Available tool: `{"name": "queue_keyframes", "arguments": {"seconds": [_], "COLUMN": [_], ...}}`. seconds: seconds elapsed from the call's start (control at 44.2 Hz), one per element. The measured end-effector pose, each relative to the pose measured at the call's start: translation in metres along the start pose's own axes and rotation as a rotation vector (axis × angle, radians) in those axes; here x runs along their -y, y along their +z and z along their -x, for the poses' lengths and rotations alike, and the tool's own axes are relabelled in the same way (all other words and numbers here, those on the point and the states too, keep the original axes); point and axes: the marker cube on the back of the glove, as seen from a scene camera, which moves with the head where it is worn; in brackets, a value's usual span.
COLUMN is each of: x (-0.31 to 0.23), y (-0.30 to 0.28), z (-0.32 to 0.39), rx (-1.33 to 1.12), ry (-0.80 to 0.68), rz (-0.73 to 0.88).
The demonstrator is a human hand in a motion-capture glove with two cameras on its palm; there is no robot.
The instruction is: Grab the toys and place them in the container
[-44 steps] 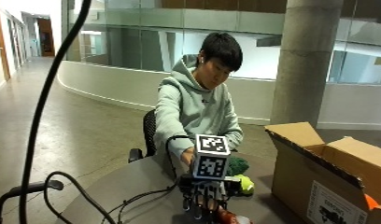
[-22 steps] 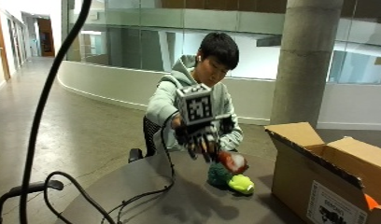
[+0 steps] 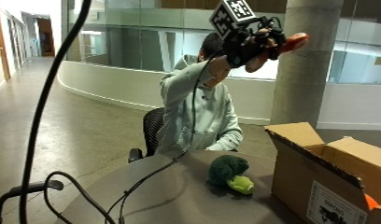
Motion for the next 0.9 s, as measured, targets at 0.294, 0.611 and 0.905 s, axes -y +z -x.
{"name": "queue_keyframes", "arguments": {"seconds": [0.294, 0.611, 0.905], "x": [0.034, 0.01, -0.018], "y": [0.13, 0.156, 0.091], "z": [0.054, 0.062, 0.017], "rx": [0.009, -0.126, -0.141], "ry": [-0.053, -0.044, -0.131], "rz": [0.269, 0.548, 0.584]}}
